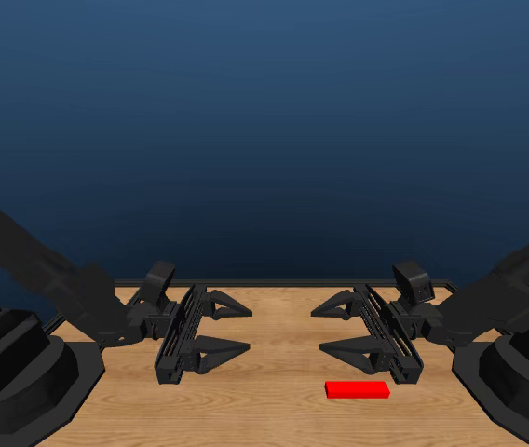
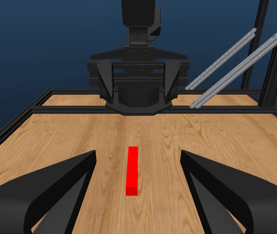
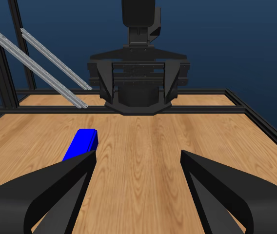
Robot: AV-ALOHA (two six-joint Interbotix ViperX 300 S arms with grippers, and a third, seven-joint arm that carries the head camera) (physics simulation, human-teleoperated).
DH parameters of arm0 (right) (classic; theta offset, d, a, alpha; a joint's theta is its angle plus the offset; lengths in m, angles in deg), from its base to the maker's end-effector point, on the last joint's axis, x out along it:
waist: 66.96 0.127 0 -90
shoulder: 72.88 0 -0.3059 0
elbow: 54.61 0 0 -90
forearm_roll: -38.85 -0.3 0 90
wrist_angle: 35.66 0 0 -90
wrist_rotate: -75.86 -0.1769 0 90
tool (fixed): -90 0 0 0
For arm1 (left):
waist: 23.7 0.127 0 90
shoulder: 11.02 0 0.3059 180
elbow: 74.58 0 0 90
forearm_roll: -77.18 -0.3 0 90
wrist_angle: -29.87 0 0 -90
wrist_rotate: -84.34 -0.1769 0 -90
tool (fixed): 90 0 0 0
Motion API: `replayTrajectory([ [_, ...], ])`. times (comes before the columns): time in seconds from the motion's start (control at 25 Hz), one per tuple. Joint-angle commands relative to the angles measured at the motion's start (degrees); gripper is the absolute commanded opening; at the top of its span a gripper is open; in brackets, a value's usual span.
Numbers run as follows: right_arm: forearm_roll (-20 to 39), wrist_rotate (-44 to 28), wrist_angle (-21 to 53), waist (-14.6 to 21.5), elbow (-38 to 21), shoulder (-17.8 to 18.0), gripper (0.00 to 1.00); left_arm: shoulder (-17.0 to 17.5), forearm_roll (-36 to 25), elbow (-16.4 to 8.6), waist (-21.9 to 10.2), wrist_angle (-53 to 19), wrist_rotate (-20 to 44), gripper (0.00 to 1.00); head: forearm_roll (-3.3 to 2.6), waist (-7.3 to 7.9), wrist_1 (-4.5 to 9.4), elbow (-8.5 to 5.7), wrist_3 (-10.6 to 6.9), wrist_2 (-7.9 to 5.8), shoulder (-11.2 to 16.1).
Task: Insert peg into socket
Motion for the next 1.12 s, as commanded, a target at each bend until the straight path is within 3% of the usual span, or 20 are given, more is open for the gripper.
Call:
replayTrajectory([
  [0.04, -5.34, -3.24, 10.01, 2.2, -1.26, -2.6, 1.0, 0.76, -0.21, 0.97, -1.36, 10.58, 6.27, 1.0, 1.07, 0.64, 11.97, -3.94, 0.12, 4.42, 0.02],
  [0.16, -6.97, -2.62, 13.26, 2.95, -1.79, -3.97, 1.0, 0.51, -0.14, 1.2, -1.88, 11.16, 6.93, 1.0, 1.1, 0.5, 13.23, -4.53, 0.31, 4.58, -0.6],
  [0.28, -8.15, 1.67, 20.02, 5.11, -4.34, -8.25, 1.0, 4.09, 1.34, 0.15, -4.55, 7.07, 5.05, 1.0, 0.73, -0.77, 13.48, -5.56, 1.22, 4.46, -2.92],
  [0.44, -9.07, 5.14, 24.73, 6.65, -6.53, -12.02, 1.0, 6.96, 4.1, -2.68, -7.38, -0.76, 1.72, 1.0, 0.36, -1.89, 14.14, -5.75, 2.29, 4.36, -5.53],
  [0.56, -10.04, 6.51, 28.4, 7.66, -7.45, -13.82, 1.0, 7.63, 9.63, -3.71, -8.91, -8.03, 1.96, 1.0, 0.18, -2.21, 14.54, -5.57, 2.8, 3.99, -6.42],
  [0.6, -10.64, 6.47, 29.54, 7.94, -7.43, -14.23, 1.0, 8.42, 14.16, -4.41, -10.33, -16.34, 1.33, 1.0, 0.21, -2.09, 14.96, -5.18, 3.43, 3.85, -6.67],
  [0.64, -10.79, 6.66, 30.52, 8.15, -7.42, -14.4, 1.0, 8.99, 15.81, -4.52, -11.0, -18.59, 0.14, 1.0, 0.22, -2.03, 15.16, -5.1, 3.69, 3.75, -6.67],
  [0.8, -11.29, 6.06, 32.15, 8.59, -8.15, -12.43, 1.0, 12.86, 20.57, -6.08, -15.83, -30.09, -0.23, 1.0, 0.66, -0.57, 16.39, -4.38, 6.41, 2.94, -5.91],
  [0.88, -11.14, 5.72, 32.61, 8.7, -9.13, -11.37, 1.0, 12.26, 21.67, -4.17, -18.09, -36.05, -0.03, 1.0, 1.03, 0.28, 16.91, -4.11, 7.4, 3.08, -5.44],
  [0.92, -11.09, 5.61, 32.93, 8.74, -9.77, -10.6, 1.0, 14.21, 20.81, -5.67, -18.37, -39.56, 1.36, 1.0, 1.31, 0.88, 17.14, -3.97, 7.94, 3.34, -5.12],
  [0.96, -10.97, 5.41, 33.12, 8.79, -10.15, -9.97, 1.0, 13.64, 21.13, -5.93, -20.08, -39.95, 2.17, 1.0, 1.45, 1.22, 17.22, -3.87, 8.21, 3.41, -4.96],
  [1.0, -10.92, 5.35, 33.39, 8.81, -10.06, -9.6, 1.0, 14.58, 20.7, -5.49, -18.98, -39.04, 4.53, 1.0, 1.49, 1.3, 17.23, -3.84, 8.21, 3.42, -4.95],
  [1.04, -10.6, 5.16, 33.42, 9.04, -11.66, -8.28, 1.0, 14.45, 18.09, -7.63, -22.09, -48.61, 7.5, 1.0, 1.93, 2.51, 17.66, -3.48, 9.12, 3.43, -4.54],
  [1.08, -10.44, 4.92, 33.63, 9.19, -12.3, -7.48, 1.0, 13.69, 17.73, -8.26, -23.11, -50.89, 8.82, 1.0, 2.16, 3.05, 17.84, -3.39, 9.28, 3.59, -4.43],
  [1.12, -10.3, 4.66, 34.03, 9.24, -12.92, -6.66, 1.0, 14.72, 13.73, -10.66, -22.33, -60.39, 12.92, 1.0, 2.36, 3.54, 17.85, -3.25, 9.34, 3.79, -4.35],
])
